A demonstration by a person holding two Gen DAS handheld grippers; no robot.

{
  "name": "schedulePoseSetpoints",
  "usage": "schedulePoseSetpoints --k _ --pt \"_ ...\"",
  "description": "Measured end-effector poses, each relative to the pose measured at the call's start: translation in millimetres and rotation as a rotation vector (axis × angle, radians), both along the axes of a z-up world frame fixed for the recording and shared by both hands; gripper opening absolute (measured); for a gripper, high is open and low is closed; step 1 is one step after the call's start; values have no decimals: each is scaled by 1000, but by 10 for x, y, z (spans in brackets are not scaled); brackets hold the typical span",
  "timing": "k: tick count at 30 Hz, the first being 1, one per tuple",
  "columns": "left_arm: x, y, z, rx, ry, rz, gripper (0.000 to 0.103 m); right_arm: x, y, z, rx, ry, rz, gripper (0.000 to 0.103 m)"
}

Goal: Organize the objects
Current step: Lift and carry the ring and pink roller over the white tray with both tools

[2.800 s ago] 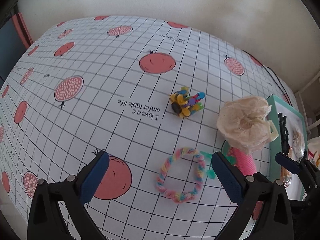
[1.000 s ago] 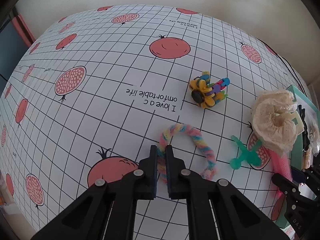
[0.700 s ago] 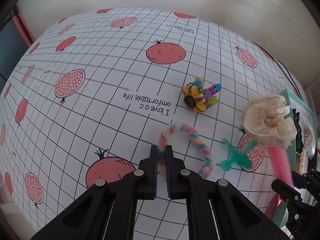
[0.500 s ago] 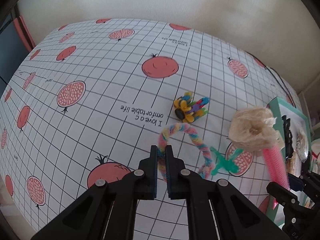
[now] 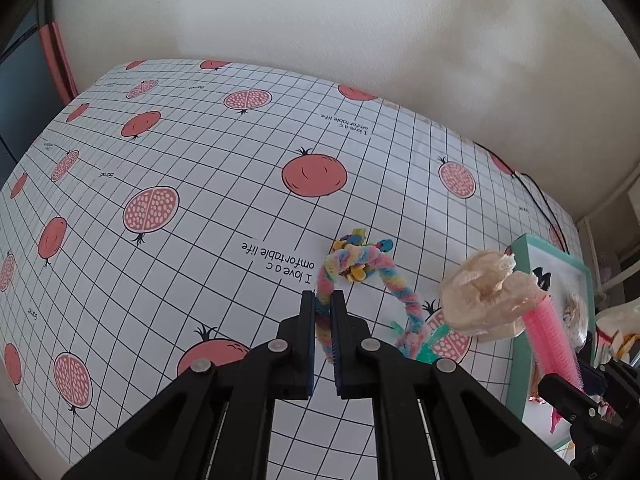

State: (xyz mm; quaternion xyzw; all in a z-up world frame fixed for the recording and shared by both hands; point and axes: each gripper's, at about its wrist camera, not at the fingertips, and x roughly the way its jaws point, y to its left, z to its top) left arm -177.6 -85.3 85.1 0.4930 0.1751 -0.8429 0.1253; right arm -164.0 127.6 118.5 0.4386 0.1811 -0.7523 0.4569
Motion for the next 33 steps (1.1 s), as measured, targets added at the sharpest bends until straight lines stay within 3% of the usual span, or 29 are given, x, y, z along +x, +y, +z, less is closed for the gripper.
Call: schedulePoseSetpoints --k 7,12,23,33 --pt "4 9 50 20 18 15 7 -75 85 139 -75 -11 -28 26" --pt "-4 62 65 35 23 14 7 -166 -31 -139 -3 -58 -46 26" --pt "-50 235 78 44 26 -14 7 44 -233 -793 180 -104 72 26" --pt "-47 216 54 40 18 -3 7 123 -76 -899 205 -130 125 26"
